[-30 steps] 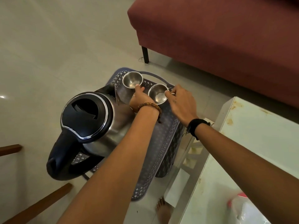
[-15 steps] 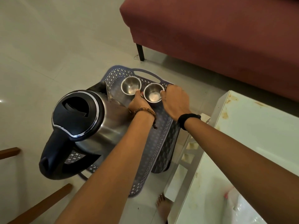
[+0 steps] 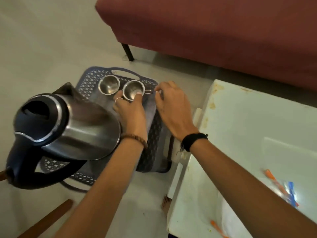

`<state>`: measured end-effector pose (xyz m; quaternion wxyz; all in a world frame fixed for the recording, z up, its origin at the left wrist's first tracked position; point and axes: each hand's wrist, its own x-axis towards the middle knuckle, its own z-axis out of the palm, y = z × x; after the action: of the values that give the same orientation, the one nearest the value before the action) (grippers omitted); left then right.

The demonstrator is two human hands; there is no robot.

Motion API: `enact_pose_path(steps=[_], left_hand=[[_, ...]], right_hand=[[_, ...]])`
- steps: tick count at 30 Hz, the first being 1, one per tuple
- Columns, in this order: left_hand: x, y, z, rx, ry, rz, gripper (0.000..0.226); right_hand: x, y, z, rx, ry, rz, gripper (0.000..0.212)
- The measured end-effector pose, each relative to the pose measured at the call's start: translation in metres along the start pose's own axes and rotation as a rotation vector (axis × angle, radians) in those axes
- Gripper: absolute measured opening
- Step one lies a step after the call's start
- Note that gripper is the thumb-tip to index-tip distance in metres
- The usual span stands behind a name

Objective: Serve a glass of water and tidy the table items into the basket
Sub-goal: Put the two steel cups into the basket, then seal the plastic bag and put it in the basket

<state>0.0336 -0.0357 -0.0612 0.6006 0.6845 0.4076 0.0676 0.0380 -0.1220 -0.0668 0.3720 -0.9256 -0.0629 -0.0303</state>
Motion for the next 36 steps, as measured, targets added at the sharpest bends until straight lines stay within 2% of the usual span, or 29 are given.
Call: enact_pose_path(steps=[3, 7, 9, 12, 15, 17, 19, 22, 25, 27, 30, 32, 34, 36], left_hand=[[-0.075, -0.019, 0.011, 0.076, -0.153, 0.317, 0.037], [-0.174, -0.073, 0.032, 0.326, -0.466, 0.368, 0.033], [-0.210, -0.099, 0.039, 0.406, -0.697, 0.380, 0.037], [-0.247, -0.135, 0.053, 0.578, -0.931, 0.524, 0.042], [-0.278, -0.173, 0.075, 0.893, -1.166, 0.716, 0.058], [-0.295, -0.198, 0.089, 1.099, -1.268, 0.810, 0.071], [-0.310, -0.219, 0.102, 1.229, -1.282, 0.799, 0.079], [-0.323, -0.241, 0.113, 1.322, -1.210, 0.725, 0.083], [-0.329, -0.251, 0.117, 1.373, -1.127, 0.766, 0.076], [-0.328, -0.252, 0.117, 1.351, -1.109, 0.767, 0.069], [-0.324, -0.249, 0.117, 1.181, -1.117, 0.688, 0.061], [-0.320, -0.242, 0.119, 0.973, -1.116, 0.559, 0.056], [-0.316, -0.230, 0.120, 0.726, -1.086, 0.378, 0.053], [-0.309, -0.213, 0.122, 0.547, -0.994, 0.281, 0.051]], right_hand=[[-0.049, 0.026, -0.035, 0.067, -0.002, 0.085, 0.017], [-0.126, 0.084, -0.085, 0.060, -0.040, 0.317, 0.018], [-0.167, 0.119, -0.112, 0.062, -0.038, 0.452, 0.016], [-0.223, 0.169, -0.153, 0.057, 0.001, 0.640, 0.014], [-0.274, 0.217, -0.187, 0.141, 0.033, 0.852, 0.011], [-0.299, 0.243, -0.199, 0.231, 0.022, 0.964, 0.009], [-0.320, 0.262, -0.202, 0.292, -0.018, 1.034, 0.009], [-0.336, 0.270, -0.190, 0.382, -0.029, 1.064, 0.010], [-0.338, 0.270, -0.173, 0.389, -0.022, 1.015, 0.010], [-0.333, 0.268, -0.166, 0.426, 0.010, 1.048, 0.009], [-0.330, 0.268, -0.159, 0.520, 0.047, 1.114, 0.008], [-0.328, 0.265, -0.159, 0.524, 0.030, 1.111, 0.007], [-0.327, 0.257, -0.163, 0.540, 0.028, 1.078, 0.005], [-0.328, 0.244, -0.168, 0.544, 0.042, 0.968, 0.004]])
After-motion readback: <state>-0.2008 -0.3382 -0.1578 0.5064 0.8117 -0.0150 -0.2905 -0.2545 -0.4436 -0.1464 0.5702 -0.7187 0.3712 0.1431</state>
